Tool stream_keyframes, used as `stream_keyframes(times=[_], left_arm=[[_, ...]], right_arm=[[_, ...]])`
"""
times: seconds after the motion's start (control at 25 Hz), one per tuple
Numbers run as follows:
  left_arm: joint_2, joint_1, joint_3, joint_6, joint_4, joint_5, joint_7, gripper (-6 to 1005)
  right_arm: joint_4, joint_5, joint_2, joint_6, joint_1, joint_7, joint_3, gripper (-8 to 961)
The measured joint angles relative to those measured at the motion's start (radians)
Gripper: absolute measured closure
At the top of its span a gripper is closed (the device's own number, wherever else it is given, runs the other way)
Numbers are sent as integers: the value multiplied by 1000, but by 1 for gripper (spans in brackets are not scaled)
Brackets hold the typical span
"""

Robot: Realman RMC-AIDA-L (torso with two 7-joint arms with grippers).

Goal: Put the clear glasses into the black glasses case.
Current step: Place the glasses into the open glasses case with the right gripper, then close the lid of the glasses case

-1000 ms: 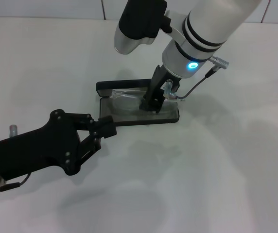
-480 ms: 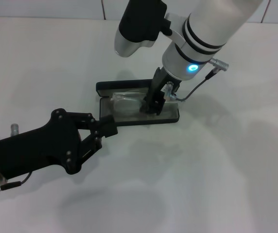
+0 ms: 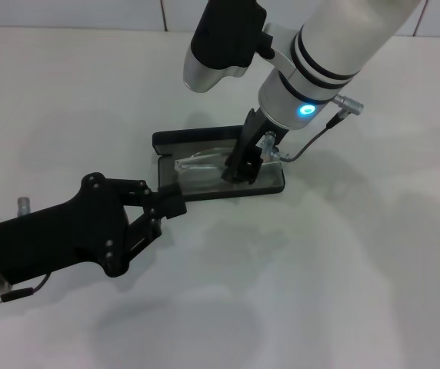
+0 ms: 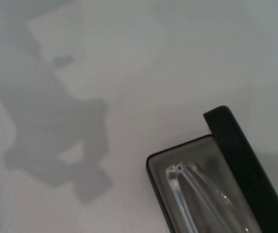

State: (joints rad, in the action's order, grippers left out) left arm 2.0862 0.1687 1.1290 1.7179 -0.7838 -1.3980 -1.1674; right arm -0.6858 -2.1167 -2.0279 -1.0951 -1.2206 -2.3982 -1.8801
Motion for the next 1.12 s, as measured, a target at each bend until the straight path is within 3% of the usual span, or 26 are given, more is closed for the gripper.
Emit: stream_keyframes(times=[0.72,0.96,1.12], left_arm=[[2,0,0,0,0,-7,4,916],[2,-11,-31,0,6,5,27,917],[2,-10,-90,3,47,42,27,917]], right_arm=[[-49,-3,0,8,14,-1,6,770],[-200,-26,1,3,113,0,42,763],[-367,-69,3,6,259,12,108,759]])
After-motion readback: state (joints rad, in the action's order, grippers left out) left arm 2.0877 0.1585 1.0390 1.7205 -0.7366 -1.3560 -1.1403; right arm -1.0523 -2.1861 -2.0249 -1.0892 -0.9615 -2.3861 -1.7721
